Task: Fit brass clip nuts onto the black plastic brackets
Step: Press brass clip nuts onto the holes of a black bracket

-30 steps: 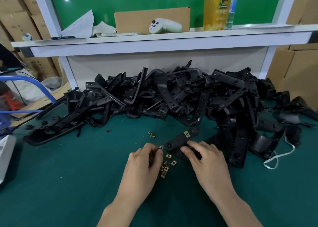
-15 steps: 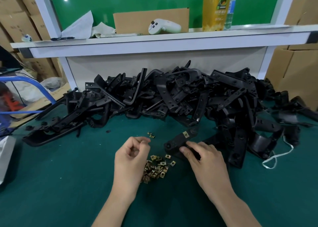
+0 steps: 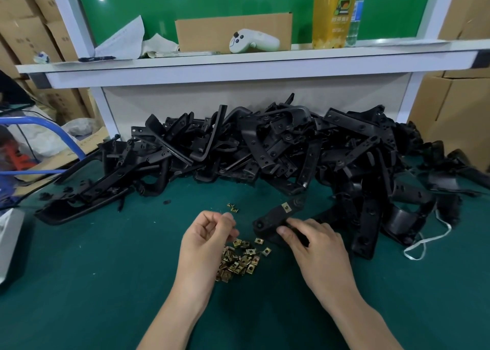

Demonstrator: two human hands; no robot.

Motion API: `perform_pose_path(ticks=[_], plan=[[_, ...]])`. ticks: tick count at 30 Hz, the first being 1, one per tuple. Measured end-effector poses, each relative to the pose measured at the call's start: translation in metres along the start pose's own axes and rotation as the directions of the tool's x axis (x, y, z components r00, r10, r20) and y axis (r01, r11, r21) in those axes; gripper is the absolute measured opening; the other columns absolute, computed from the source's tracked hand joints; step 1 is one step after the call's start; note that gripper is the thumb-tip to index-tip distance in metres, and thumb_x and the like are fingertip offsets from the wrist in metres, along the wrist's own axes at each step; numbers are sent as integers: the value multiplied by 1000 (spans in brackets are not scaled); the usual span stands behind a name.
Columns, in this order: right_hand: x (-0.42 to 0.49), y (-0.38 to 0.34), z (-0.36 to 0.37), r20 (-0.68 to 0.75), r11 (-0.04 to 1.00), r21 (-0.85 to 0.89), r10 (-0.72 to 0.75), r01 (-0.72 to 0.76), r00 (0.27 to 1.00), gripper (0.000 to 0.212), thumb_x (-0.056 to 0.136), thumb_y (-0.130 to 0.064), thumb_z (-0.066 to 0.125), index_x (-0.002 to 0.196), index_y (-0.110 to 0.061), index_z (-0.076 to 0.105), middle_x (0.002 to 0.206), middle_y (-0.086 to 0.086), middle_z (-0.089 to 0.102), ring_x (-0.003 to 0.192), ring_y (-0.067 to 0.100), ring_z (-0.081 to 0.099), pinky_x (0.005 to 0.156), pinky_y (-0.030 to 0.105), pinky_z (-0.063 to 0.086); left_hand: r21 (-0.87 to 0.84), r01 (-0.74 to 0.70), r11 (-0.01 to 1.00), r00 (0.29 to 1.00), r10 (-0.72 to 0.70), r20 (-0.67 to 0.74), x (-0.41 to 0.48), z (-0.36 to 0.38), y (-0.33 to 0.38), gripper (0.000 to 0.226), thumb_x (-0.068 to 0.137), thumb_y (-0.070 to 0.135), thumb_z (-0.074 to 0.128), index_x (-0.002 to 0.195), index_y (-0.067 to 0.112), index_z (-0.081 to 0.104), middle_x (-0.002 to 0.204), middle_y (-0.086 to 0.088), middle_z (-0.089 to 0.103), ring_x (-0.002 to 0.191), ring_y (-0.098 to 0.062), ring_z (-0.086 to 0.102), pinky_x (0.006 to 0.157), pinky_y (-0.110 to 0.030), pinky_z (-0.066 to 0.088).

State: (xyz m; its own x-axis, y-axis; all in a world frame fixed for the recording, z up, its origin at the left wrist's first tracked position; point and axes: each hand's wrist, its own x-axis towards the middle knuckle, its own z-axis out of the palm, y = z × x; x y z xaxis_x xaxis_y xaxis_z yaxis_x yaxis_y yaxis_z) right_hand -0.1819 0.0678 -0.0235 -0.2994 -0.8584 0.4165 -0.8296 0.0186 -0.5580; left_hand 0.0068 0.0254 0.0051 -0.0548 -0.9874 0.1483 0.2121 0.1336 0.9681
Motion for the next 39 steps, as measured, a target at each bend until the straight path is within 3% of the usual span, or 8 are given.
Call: perform_pose_path(ticks=[4,9,11,16,21,28,31,39], plan=[[1,0,0,-3,1000,-6,-4,4,1000,67,88,-71,30,124,-30,69,111,-16,65,97,9,48,84,27,30,33,-4,999,1000,5,-13,-1,0,-1,32,98,10,60,72,28,63,72,-2,65,71,-13,62,83,-38,50],[0,1,1,-5,1000,-8,-2,2,1000,63,89,-69,32,123,-31,69,111,-17,66,99,10,51,84,27,31,-50,11,999,1000,-10,17,0,0,-2,5,94,20,66,93,21,71,80,-3,69,73,-16,63,81,-34,52],[0,1,0,-5,1000,-8,0,0,1000,63,89,-70,32,123,-31,69,111,-18,66,98,9,50,84,27,32,-79,41,996,999,-38,35,1,0,-2,15,83,29,69,95,24,77,85,-2,74,77,-14,67,80,-28,55],[1,1,1,-5,1000,2,0,0,1000,62,90,-69,33,123,-32,69,110,-18,65,98,9,51,85,27,31,-183,73,980,996,-60,73,3,0,-4,35,82,19,65,115,7,71,97,-10,76,85,-16,71,77,-21,57],[1,1,0,-4,1000,-4,-1,1,1000,60,90,-69,34,123,-32,69,109,-17,65,96,9,49,84,27,30,-208,106,972,992,-90,86,0,1,-2,33,87,26,61,109,3,73,90,-10,73,75,-16,66,70,-22,57],[1,0,-1,10,1000,-11,0,0,1000,64,90,-70,31,126,-32,67,112,-17,65,100,9,50,86,27,31,-360,225,905,974,-219,57,4,-1,4,25,96,19,59,92,6,80,81,-5,69,65,-10,61,63,-22,57],[1,0,-2,16,1000,-6,1,-1,1000,65,90,-70,31,127,-31,67,114,-16,65,102,11,51,86,28,31,-426,288,858,955,-290,63,6,-3,4,25,100,16,57,98,3,78,80,-3,68,62,-9,60,59,-22,55],[0,0,-1,16,1000,-7,-2,2,1000,62,91,-68,33,126,-30,67,113,-15,66,102,12,53,86,27,30,-552,368,748,924,-362,126,9,-8,3,21,83,21,67,93,8,80,77,1,63,61,-7,59,58,-21,55]])
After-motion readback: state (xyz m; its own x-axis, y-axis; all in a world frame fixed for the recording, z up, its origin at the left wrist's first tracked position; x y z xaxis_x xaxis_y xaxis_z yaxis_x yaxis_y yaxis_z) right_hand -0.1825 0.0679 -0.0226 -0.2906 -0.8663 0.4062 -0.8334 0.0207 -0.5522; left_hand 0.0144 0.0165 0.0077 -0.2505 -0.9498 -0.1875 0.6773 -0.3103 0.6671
